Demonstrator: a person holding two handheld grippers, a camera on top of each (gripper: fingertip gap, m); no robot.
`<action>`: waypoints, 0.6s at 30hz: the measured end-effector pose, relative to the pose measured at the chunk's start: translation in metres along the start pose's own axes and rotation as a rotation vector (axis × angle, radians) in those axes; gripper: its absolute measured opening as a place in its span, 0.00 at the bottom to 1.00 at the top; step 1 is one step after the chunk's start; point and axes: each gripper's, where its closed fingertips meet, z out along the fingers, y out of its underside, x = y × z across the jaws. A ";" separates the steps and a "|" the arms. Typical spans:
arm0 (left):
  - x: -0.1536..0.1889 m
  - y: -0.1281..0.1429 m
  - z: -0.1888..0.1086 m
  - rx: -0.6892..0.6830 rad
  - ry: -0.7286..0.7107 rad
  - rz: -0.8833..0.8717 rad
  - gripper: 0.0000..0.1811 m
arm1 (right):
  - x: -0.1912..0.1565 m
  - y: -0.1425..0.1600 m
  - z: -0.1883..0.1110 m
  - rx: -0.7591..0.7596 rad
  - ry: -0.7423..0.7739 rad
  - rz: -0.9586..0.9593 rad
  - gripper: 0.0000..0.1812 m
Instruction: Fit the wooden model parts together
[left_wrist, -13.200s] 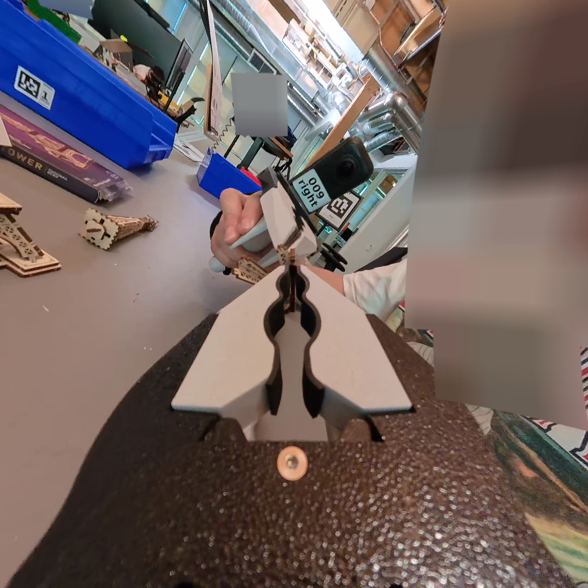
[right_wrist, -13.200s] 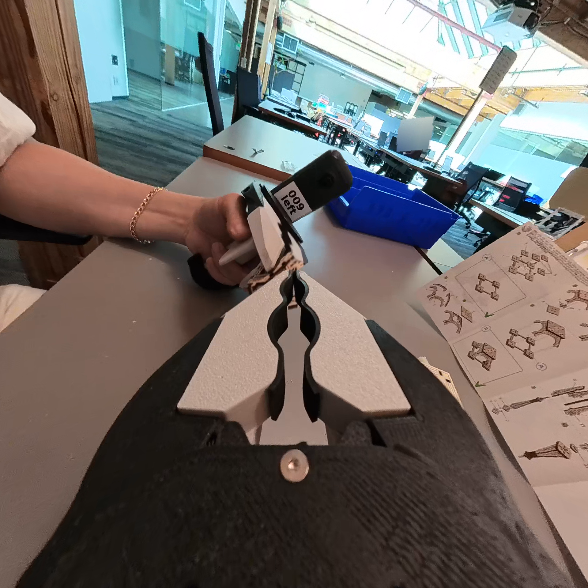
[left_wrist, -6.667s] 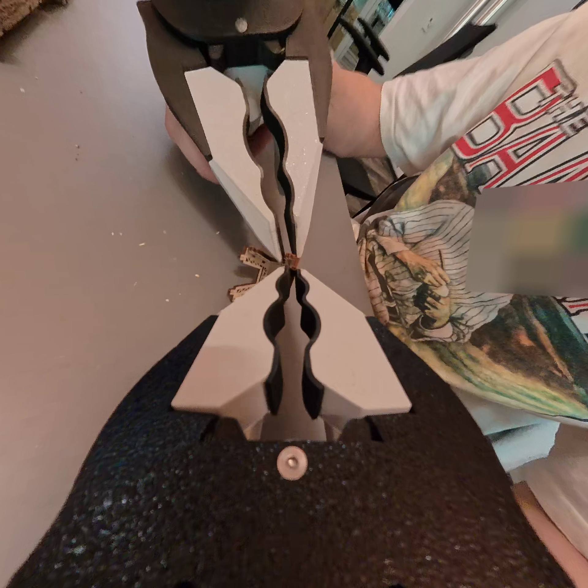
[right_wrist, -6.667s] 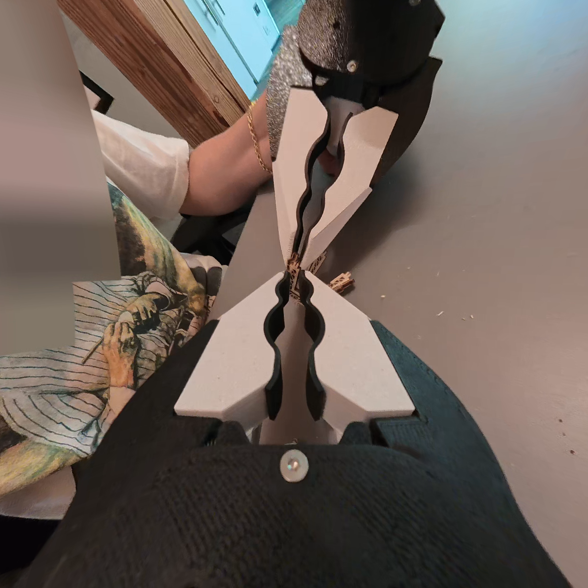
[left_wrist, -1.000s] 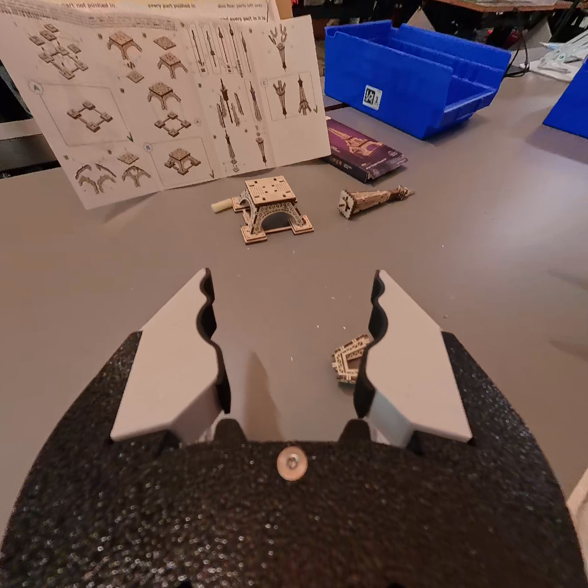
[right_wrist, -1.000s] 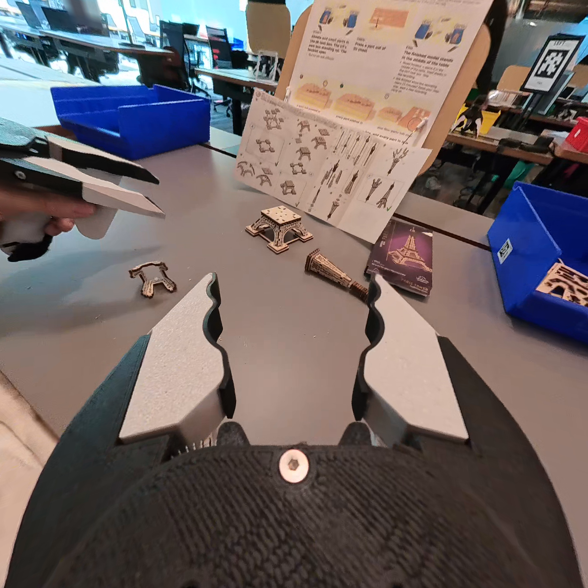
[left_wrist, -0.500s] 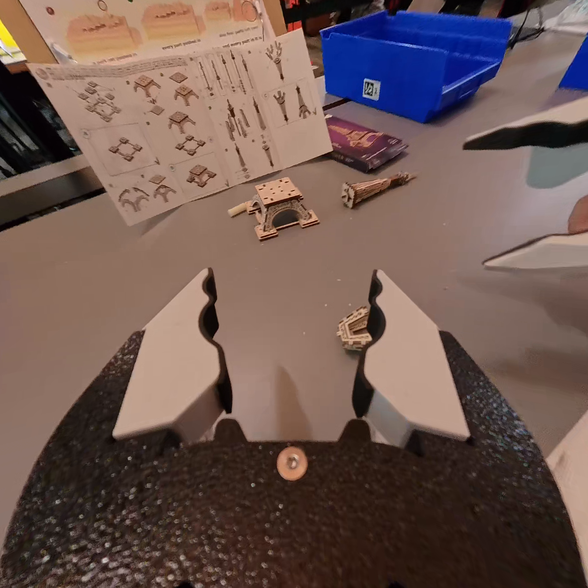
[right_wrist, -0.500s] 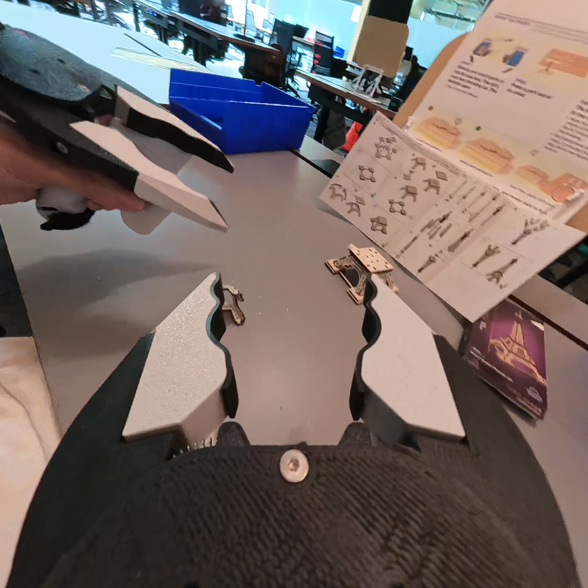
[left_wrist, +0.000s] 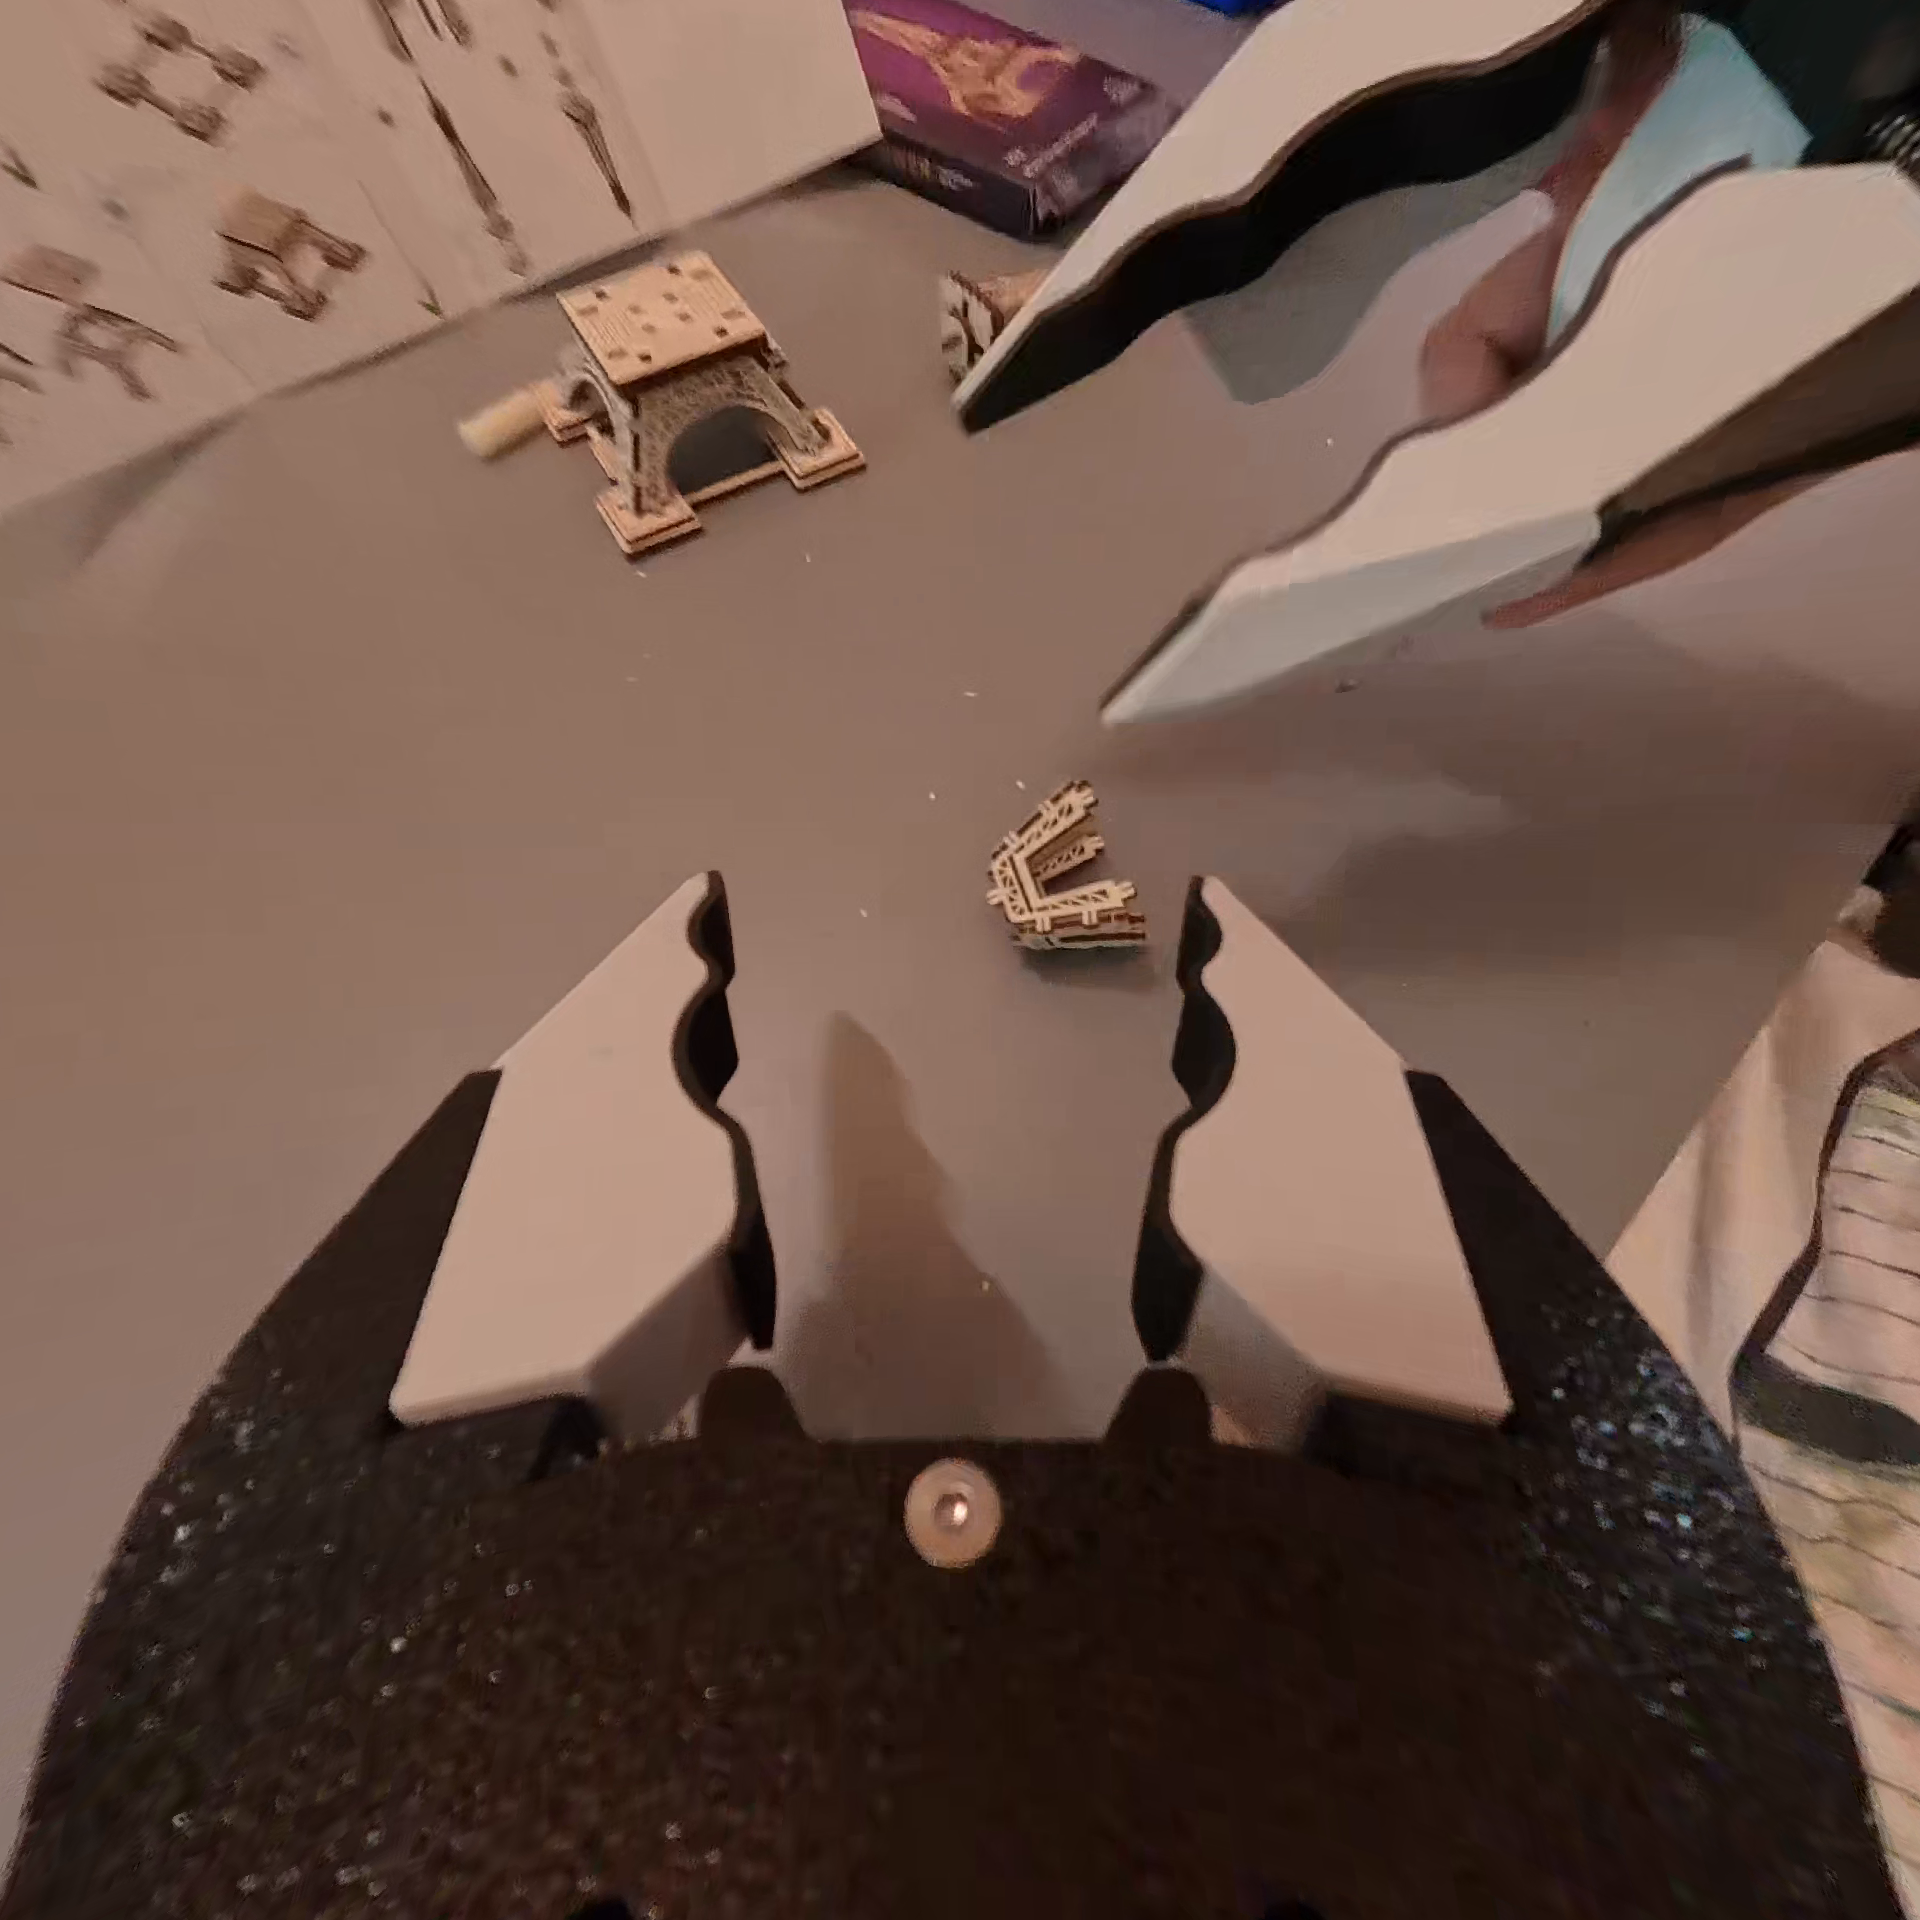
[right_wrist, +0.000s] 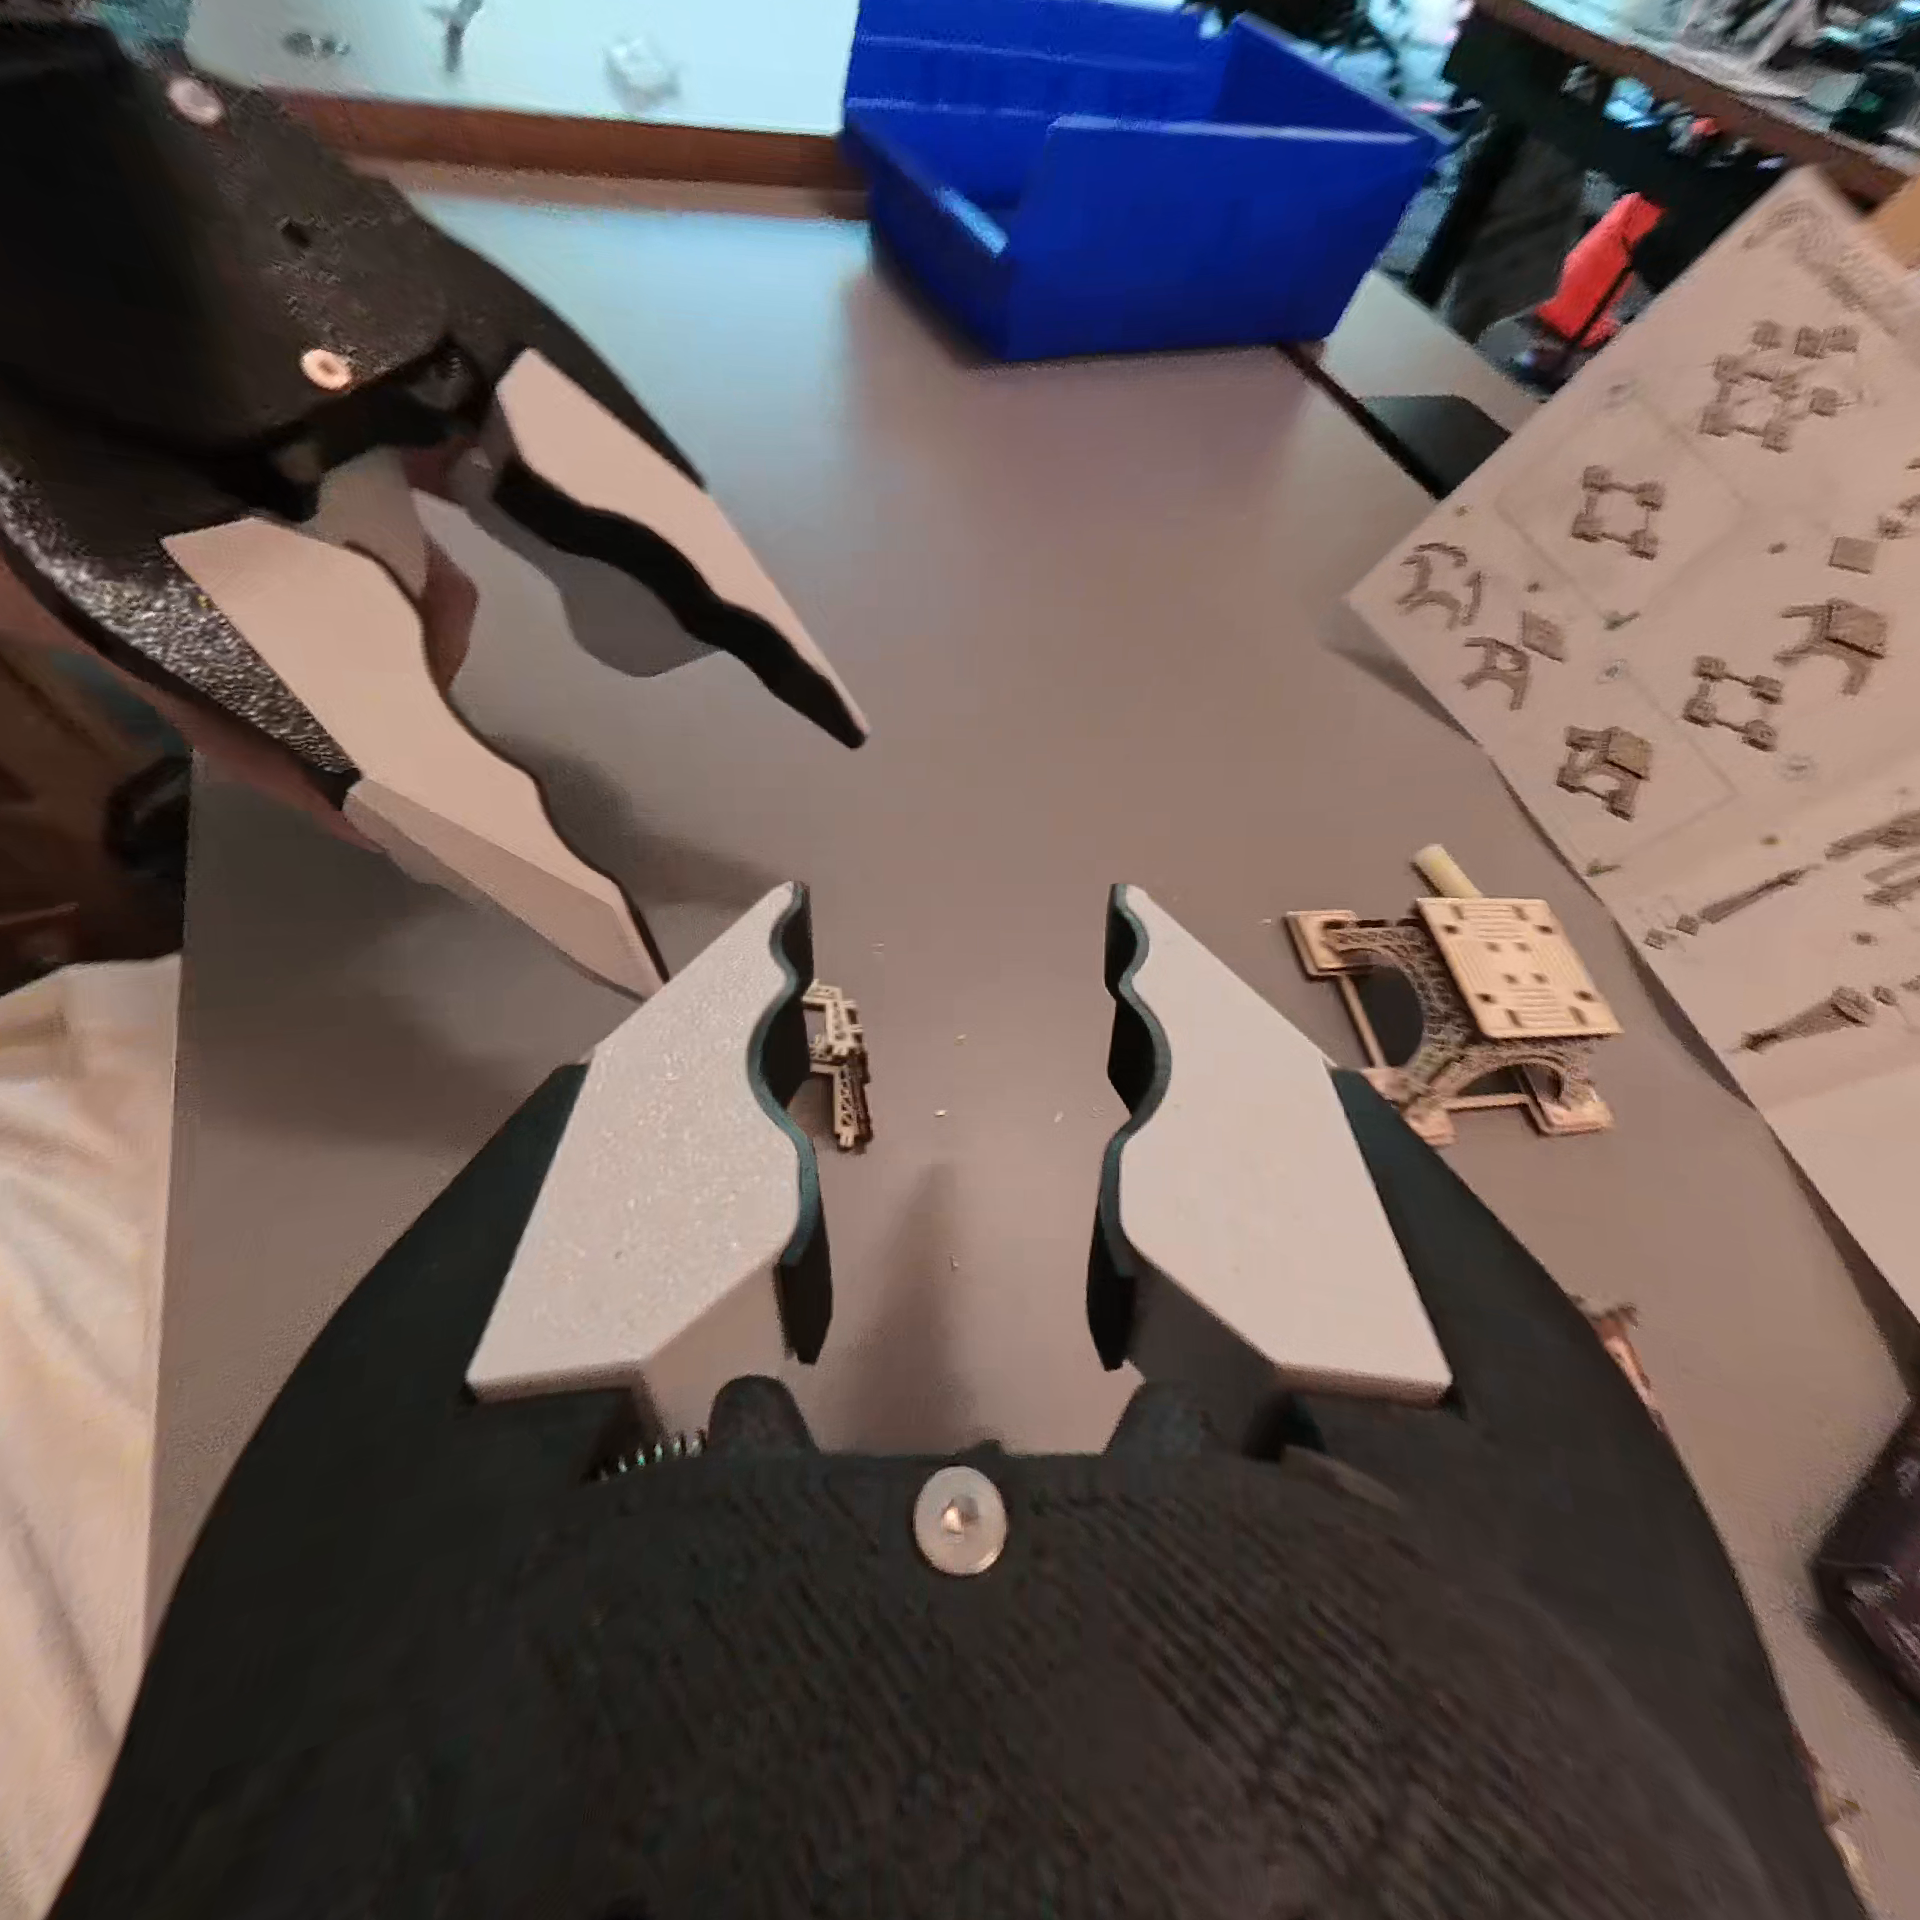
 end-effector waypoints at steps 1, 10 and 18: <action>0.002 0.004 0.005 -0.025 0.009 -0.002 0.43 | -0.005 0.005 0.006 -0.010 -0.037 -0.010 0.30; 0.008 0.024 0.037 -0.139 -0.002 0.044 0.14 | 0.015 0.024 0.007 -0.031 -0.037 0.114 0.28; 0.002 0.008 0.034 -0.060 -0.044 0.154 0.14 | 0.004 0.032 0.005 -0.009 -0.075 0.121 0.27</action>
